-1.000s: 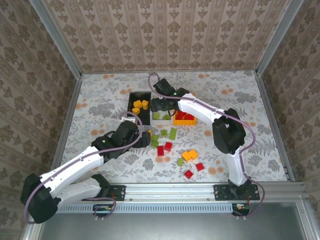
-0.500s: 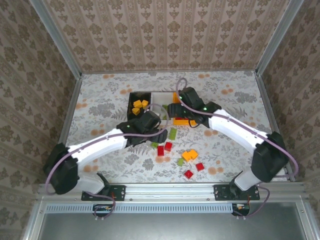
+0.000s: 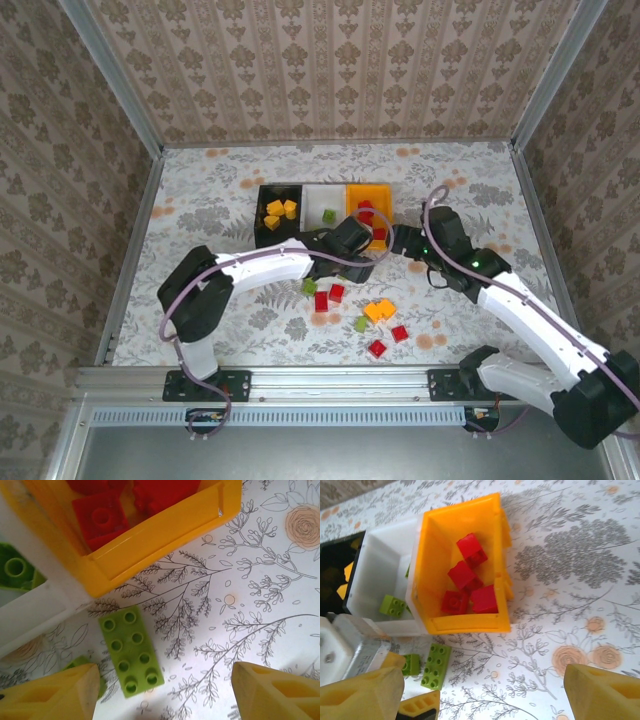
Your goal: Sort the legos into containers by color
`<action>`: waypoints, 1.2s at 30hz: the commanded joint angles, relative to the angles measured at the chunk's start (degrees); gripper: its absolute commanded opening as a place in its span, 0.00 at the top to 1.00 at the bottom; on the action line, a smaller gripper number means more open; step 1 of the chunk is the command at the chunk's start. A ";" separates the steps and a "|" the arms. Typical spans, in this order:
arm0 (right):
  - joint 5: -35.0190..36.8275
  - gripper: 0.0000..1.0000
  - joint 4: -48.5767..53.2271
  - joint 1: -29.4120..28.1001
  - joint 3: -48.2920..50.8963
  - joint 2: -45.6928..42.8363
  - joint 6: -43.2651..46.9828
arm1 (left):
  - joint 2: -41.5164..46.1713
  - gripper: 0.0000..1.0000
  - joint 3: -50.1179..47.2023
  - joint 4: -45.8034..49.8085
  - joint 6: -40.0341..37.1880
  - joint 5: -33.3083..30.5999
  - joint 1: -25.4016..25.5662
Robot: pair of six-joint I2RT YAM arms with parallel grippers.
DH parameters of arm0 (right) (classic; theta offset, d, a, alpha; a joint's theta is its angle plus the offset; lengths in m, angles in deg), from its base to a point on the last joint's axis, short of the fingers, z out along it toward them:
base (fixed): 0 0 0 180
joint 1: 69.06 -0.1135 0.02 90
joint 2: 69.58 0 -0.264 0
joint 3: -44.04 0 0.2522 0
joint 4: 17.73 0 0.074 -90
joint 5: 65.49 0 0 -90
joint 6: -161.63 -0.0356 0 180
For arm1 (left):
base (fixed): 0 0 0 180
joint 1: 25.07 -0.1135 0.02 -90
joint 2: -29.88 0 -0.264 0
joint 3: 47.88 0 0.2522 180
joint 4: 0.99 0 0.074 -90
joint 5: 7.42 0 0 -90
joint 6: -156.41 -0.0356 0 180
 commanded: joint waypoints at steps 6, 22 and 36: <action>-0.09 0.15 2.48 3.94 2.88 -5.56 -0.70 | -7.28 0.28 4.89 -2.19 -2.03 -3.69 0.31; 0.54 0.15 3.85 7.58 2.55 -9.97 0.62 | -10.81 0.36 4.01 3.03 2.15 8.89 0.84; -0.09 0.15 4.12 8.42 2.81 -10.66 0.18 | -7.06 0.35 9.51 5.10 0.34 6.60 4.19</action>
